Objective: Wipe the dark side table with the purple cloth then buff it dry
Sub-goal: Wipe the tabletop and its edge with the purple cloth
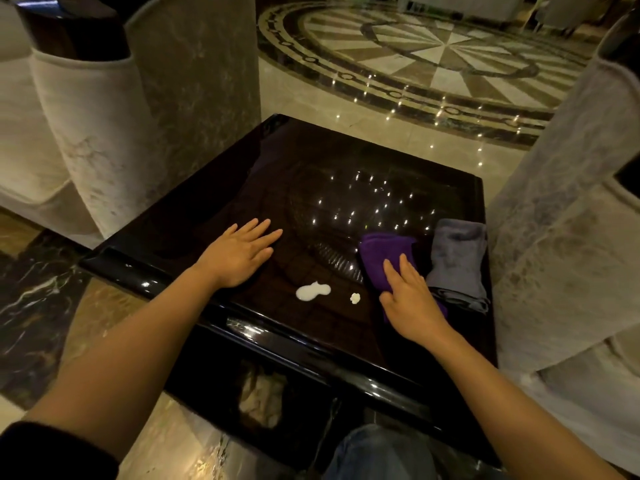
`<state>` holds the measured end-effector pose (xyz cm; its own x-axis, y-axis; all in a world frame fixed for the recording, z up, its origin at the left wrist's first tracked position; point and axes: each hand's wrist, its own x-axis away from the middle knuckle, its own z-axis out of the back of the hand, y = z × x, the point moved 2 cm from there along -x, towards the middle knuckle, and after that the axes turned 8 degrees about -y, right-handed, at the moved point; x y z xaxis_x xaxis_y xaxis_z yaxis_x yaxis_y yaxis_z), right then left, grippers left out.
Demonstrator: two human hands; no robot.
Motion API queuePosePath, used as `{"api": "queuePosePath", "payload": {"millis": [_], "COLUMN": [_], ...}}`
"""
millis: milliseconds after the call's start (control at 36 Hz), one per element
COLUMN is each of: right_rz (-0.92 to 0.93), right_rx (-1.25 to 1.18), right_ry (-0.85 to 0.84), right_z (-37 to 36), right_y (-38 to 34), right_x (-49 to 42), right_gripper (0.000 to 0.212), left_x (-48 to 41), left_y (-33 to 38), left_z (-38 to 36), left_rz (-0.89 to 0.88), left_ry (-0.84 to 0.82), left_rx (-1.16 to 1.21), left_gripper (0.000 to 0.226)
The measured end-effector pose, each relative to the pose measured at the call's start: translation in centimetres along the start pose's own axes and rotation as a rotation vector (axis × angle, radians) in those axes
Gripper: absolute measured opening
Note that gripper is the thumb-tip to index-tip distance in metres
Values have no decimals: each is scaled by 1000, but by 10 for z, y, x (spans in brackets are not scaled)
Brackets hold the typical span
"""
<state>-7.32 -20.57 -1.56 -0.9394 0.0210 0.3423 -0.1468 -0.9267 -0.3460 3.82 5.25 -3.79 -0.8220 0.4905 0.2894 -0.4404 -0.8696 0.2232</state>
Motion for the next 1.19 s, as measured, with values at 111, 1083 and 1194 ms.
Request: {"api": "queuePosePath", "payload": {"millis": [111,1083,1194], "right_rz": [24,382,418], "right_rx": [-43,-175,-198], "right_ry": [40,50,32], "right_z": [-7,-39,-41], "right_y": [-10,-82,-84], "right_x": [2,14,19], "right_gripper": [56,41,38], "left_x": [1,1,2], "left_y": [5,7,9], "left_z": [0,0,0], "left_rz": [10,20,22], "left_ry": [15,121,116], "left_rx": [-3,11,-3], "left_gripper": [47,45,46]}}
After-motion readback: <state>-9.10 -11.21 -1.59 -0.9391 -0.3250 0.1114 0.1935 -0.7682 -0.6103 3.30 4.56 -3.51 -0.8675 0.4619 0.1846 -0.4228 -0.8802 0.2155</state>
